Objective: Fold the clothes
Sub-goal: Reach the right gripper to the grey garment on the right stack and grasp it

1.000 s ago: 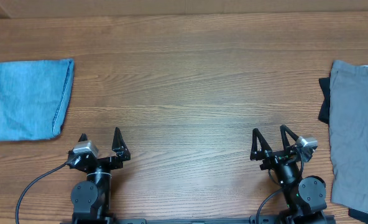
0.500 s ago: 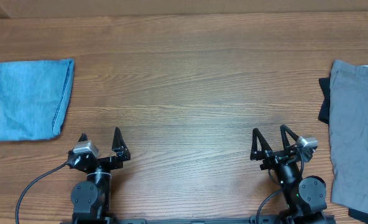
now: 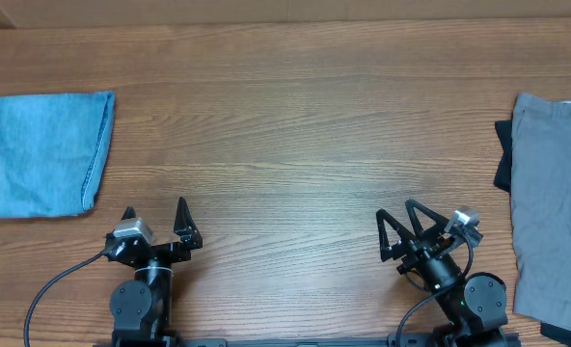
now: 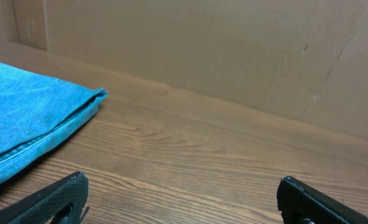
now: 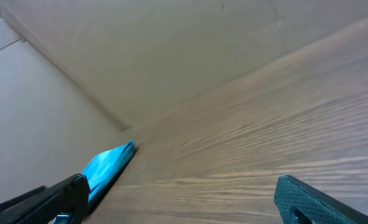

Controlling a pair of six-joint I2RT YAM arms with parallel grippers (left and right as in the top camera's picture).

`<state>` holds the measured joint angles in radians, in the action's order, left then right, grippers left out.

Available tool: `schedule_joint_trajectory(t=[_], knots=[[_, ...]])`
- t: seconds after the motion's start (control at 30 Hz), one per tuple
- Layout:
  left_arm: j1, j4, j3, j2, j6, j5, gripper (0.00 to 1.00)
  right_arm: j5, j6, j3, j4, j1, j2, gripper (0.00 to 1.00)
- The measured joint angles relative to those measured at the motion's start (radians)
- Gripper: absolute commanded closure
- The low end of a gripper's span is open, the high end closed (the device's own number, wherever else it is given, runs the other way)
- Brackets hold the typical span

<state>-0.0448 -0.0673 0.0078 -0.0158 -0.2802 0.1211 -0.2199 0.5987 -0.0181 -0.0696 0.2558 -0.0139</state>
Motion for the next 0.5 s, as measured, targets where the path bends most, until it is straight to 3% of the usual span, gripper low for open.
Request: schedule_joint_trajectory(t=[0.37, 0.5], knots=[[0.000, 0.000, 0.000, 0.000, 0.000, 0.000, 0.00, -0.080, 0.029, -0.003, 0.013, 0.000, 0.000, 0.00], [0.000, 0.000, 0.000, 0.000, 0.000, 0.000, 0.00, -0.102, 0.030, -0.118, -0.020, 0.000, -0.001, 0.00]])
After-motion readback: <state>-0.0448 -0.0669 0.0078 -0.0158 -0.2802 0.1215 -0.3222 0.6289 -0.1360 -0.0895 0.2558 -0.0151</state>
